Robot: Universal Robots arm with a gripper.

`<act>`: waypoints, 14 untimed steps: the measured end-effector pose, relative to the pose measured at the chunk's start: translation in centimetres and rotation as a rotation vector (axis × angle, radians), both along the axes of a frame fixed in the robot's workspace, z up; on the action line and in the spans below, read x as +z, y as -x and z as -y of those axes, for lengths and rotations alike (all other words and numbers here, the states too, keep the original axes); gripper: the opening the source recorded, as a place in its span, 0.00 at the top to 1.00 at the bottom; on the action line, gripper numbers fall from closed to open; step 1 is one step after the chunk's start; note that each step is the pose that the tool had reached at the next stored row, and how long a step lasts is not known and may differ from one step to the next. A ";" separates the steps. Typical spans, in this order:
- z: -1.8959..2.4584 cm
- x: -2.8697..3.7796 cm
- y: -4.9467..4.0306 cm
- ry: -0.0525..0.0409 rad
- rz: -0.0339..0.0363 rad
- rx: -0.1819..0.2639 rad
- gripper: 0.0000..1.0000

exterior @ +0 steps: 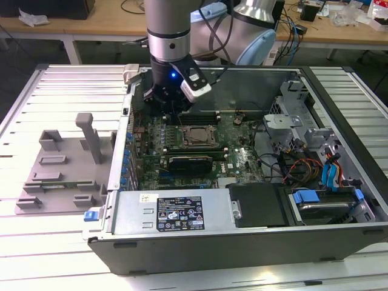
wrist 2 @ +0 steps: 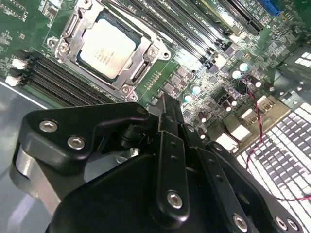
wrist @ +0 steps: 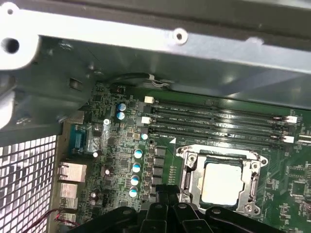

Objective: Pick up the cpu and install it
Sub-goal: 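Install the first cpu locking lever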

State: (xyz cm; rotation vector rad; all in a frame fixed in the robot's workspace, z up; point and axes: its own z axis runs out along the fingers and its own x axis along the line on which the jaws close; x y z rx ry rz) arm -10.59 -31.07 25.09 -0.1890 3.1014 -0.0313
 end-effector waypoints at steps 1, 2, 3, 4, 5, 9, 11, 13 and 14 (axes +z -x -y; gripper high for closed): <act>0.00 0.26 0.00 0.0000 0.0000 0.000 0.89; 0.00 0.34 0.00 -0.0002 0.0000 0.000 0.89; 0.00 0.34 0.00 -0.0002 0.0001 0.000 0.89; 0.00 0.34 0.00 -0.0002 0.0000 0.000 0.89; 0.00 0.35 0.08 -0.0003 0.0000 0.000 0.89; 0.00 0.34 0.67 -0.0084 0.0000 0.000 0.89; 0.00 0.34 0.68 -0.0330 0.0001 0.000 0.89; 0.00 0.34 0.68 -0.0564 -0.0001 0.000 0.89; 0.00 0.34 0.68 -0.0642 0.0000 0.000 0.89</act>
